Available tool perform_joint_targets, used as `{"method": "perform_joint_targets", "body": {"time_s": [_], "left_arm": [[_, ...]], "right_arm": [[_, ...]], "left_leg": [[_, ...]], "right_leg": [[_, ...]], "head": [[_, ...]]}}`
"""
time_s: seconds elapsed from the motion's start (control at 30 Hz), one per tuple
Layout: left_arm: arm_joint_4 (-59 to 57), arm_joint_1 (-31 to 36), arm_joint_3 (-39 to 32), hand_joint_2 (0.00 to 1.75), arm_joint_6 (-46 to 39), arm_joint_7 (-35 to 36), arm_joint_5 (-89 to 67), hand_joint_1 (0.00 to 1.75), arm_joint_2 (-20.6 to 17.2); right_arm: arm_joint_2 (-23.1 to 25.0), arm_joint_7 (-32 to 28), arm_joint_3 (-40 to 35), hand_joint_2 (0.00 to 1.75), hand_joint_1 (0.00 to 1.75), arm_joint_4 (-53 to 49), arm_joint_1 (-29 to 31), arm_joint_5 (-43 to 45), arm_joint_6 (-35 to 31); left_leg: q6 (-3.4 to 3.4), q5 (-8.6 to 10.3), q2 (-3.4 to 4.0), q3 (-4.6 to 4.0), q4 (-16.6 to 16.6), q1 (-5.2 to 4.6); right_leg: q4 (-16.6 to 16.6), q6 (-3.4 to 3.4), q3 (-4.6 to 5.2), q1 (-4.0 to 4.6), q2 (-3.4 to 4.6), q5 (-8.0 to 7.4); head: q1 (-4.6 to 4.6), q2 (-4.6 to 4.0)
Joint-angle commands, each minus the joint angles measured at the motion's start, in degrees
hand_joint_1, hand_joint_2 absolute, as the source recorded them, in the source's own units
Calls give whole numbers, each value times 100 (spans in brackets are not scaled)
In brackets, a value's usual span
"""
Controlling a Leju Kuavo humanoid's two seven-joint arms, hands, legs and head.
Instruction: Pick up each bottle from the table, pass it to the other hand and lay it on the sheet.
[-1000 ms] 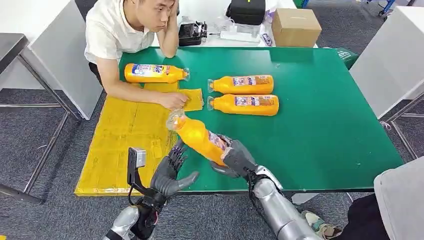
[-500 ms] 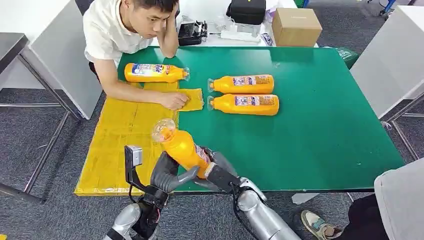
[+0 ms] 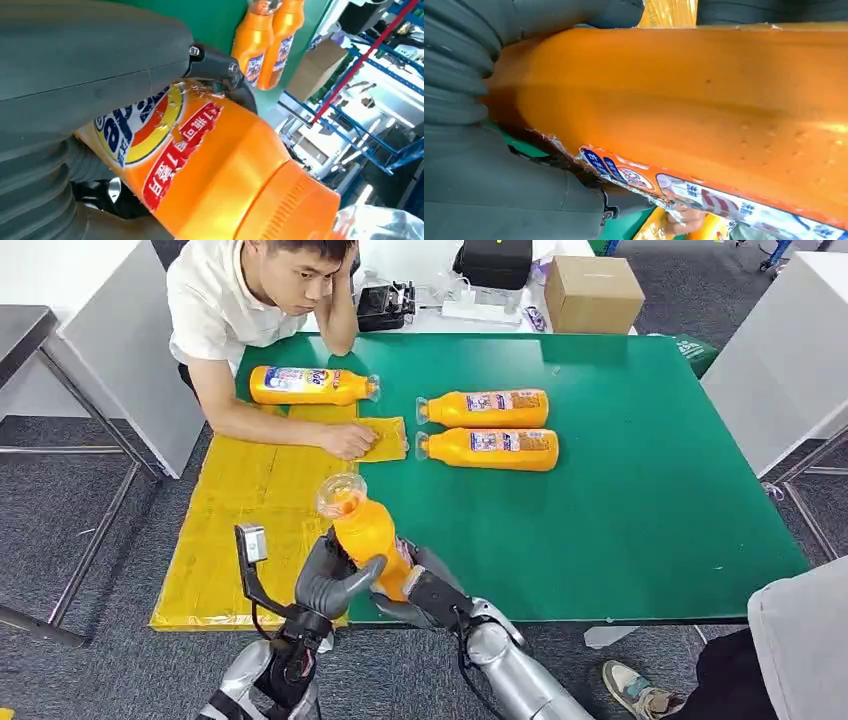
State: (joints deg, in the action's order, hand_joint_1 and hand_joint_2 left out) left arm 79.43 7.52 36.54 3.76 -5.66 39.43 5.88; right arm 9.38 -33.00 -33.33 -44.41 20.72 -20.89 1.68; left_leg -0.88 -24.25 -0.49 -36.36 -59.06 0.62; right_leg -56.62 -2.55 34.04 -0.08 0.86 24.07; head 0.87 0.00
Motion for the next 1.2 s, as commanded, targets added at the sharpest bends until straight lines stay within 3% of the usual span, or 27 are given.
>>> {"method": "perform_joint_targets", "body": {"time_s": [0.03, 0.27, 0.33, 0.43, 0.5, 0.53, 0.57, 0.83, 0.93, 1.13, 1.2], "left_arm": [[-746, 551, 796, 175, 198, 54, -127, 175, -51], [-781, 606, 852, 175, 166, -4, -273, 175, -51], [-787, 638, 891, 175, -59, -163, -665, 175, -49], [-760, 692, 945, 175, -313, -378, -1175, 175, -4], [-721, 679, 900, 175, -341, -367, -1220, 175, 29], [-650, 673, 838, 175, -623, -628, -1553, 175, 25], [-445, 646, 706, 175, -748, -705, -1739, 175, -16], [-213, 608, 466, 175, -740, -613, -1919, 175, -91], [149, 603, 104, 175, -818, -762, -2210, 175, -260], [588, 611, -561, 175, -553, -663, -2337, 175, -451], [635, 730, -591, 175, -933, -850, -3151, 175, -567]], "right_arm": [[133, 27, -517, 175, 175, 401, 386, 38, 125], [99, 40, -512, 175, 175, 294, 377, 131, 170], [84, 66, -485, 175, 175, 250, 357, 195, 162], [34, 124, -449, 175, 175, 143, 314, 252, 160], [20, 140, -452, 175, 175, 91, 298, 257, 154], [29, 271, -424, 175, 0, 88, 278, 201, -6], [38, 261, -429, 0, 0, 5, 195, 78, -239], [25, 226, -424, 0, 0, -161, 94, 12, -429], [-58, 117, -432, 0, 0, -526, -91, -278, -939], [-143, 99, -176, 0, 0, -933, -356, -239, -1128], [-126, -15, 4, 0, 0, -1000, -474, -250, -1444]], "left_leg": [[2, -4, 4, 19, 5, -6], [1, -4, 4, 14, 3, -4], [4, -13, 11, 57, 15, -13], [1, -1, -1, 4, 1, -2], [1, -4, 0, 12, 1, -3], [1, -7, 3, 23, 3, -7], [1, -2, 2, 4, 0, -2], [2, -3, 2, 8, 2, 0], [2, -5, 4, 11, 1, -1], [3, -4, 5, 9, 2, 1], [3, -1, 4, 7, 3, 1]], "right_leg": [[-1, 5, -15, -4, -6, 6], [-2, 3, -12, -3, -4, 6], [1, 12, -49, -8, -12, 17], [-1, 3, -6, 0, -7, 2], [-2, 3, -13, -1, -10, 6], [-3, 5, -22, -4, -11, 10], [-2, 3, -5, -1, -7, 3], [0, 4, -8, 1, -6, 4], [-2, 5, -11, 1, -7, 6], [-1, 5, -7, 2, -4, 4], [-1, 5, -5, 2, -6, 3]], "head": [[0, 0], [-2, 0], [-2, 0], [-2, 0], [0, 0], [-2, 0], [0, 0], [-2, 0], [0, 0], [0, 0], [-2, 0]]}}
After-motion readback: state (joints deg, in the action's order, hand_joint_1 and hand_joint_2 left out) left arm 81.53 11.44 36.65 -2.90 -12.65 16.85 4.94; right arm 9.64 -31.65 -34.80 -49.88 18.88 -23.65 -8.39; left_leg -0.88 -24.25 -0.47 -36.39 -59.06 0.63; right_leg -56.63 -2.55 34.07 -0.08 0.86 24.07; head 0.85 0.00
